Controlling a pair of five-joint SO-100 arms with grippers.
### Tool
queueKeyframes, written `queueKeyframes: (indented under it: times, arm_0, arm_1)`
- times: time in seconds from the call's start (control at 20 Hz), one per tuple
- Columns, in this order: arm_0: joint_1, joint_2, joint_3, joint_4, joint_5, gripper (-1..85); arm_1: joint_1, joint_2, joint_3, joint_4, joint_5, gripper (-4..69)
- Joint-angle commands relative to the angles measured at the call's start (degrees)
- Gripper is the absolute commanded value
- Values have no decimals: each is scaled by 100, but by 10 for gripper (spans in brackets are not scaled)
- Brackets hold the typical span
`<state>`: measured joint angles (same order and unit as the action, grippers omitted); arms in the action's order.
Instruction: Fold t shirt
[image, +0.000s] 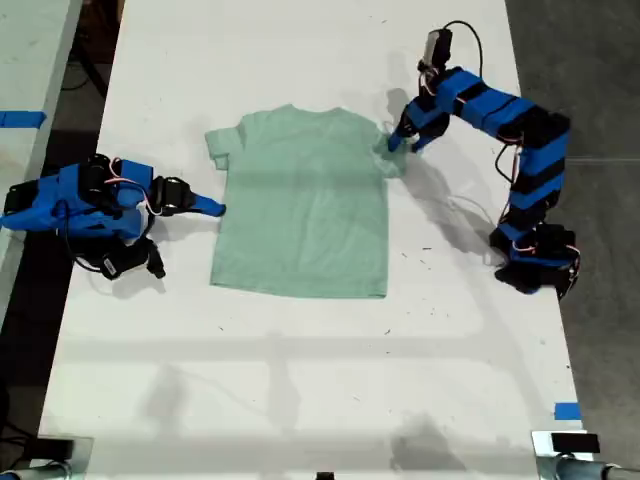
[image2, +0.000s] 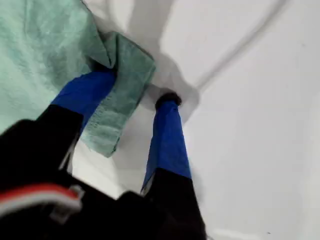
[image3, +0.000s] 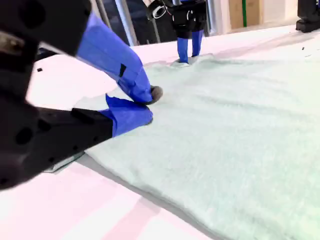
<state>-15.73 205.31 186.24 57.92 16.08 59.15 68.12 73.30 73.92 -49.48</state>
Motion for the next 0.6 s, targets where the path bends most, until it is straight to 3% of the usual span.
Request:
queueKeyframes:
  times: [0.0,0.35,0.55]
  arm_0:
    - [-18,53,229,0,35,21]
    - [-18,53,229,0,35,21]
    - [-18,53,229,0,35,21]
  arm_1:
    - [-123,0,-387,-9,53,12]
    - [-97,1415,-149,527,642,12]
    - [-809,1793,-914,466,659,12]
